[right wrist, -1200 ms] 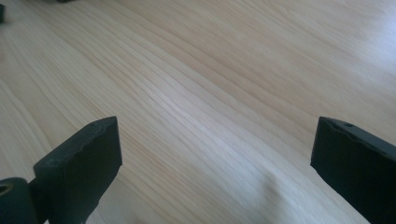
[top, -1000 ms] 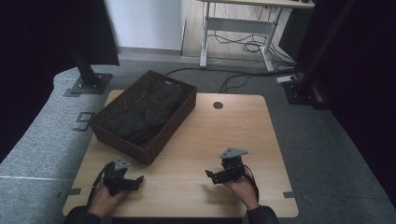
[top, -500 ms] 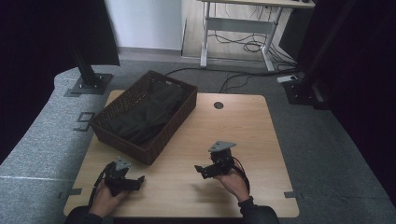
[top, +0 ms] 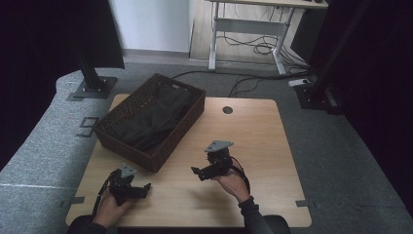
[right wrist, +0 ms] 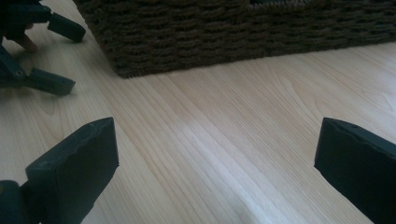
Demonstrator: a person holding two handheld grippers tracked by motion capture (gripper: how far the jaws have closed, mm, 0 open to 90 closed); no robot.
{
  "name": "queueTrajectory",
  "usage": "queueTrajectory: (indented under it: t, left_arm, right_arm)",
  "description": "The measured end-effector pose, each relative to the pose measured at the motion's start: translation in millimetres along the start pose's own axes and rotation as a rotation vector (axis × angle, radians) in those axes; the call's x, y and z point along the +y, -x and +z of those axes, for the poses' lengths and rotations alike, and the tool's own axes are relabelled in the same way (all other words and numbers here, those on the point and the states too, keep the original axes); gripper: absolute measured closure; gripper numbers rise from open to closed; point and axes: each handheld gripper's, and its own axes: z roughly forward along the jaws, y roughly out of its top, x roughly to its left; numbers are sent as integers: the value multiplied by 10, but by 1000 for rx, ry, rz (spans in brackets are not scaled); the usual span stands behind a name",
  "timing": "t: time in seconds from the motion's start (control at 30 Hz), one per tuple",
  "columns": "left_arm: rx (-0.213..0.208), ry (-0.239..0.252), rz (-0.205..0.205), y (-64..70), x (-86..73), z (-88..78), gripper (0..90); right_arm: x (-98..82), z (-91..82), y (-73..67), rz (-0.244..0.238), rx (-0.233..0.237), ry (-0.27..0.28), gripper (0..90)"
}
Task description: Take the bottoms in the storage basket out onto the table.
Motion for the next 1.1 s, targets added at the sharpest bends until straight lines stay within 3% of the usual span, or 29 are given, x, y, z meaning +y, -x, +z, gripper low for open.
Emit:
queueTrajectory:
  t: [0.47,1.1]
  left_arm:
    - [1,-1,2,2,1,1,0]
    - [5,-1,-4,35,9,9,0]
  right_arm:
    - [259,191,-13,-20,23,-5,0]
    - [650,442,-156,-65,33,-8,3]
